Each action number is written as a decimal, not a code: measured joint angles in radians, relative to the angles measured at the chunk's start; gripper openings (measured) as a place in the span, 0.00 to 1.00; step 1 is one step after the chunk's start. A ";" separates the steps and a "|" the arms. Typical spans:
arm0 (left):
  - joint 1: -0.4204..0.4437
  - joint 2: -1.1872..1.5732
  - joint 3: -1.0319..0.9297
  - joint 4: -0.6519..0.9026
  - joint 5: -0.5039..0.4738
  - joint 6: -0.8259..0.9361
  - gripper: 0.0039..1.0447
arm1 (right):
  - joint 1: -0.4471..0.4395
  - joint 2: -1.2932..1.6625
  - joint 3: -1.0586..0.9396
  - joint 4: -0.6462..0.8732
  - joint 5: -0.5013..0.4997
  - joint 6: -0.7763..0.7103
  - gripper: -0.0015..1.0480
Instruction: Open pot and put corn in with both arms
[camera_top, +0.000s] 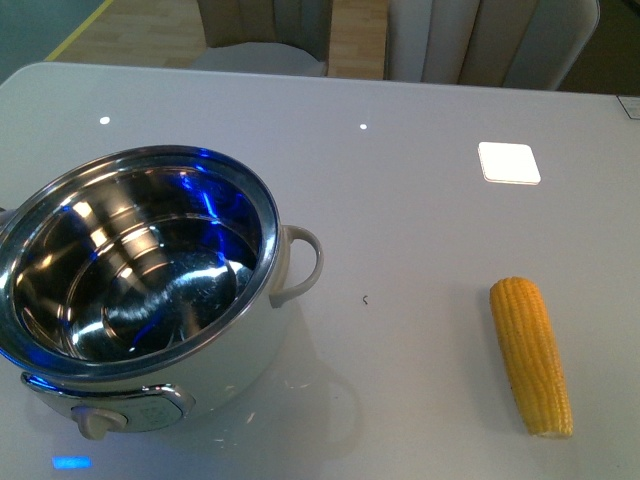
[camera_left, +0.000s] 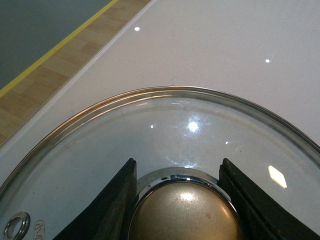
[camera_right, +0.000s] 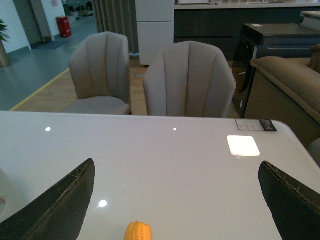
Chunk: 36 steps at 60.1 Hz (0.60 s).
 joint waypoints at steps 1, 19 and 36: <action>-0.001 0.002 0.003 0.003 0.001 -0.001 0.41 | 0.000 0.000 0.000 0.000 0.000 0.000 0.92; -0.003 0.020 0.012 0.024 0.017 -0.013 0.51 | 0.000 0.000 0.000 0.000 0.000 0.000 0.92; -0.003 -0.016 -0.037 0.039 0.019 -0.016 0.93 | 0.000 0.000 0.000 0.000 0.000 0.000 0.92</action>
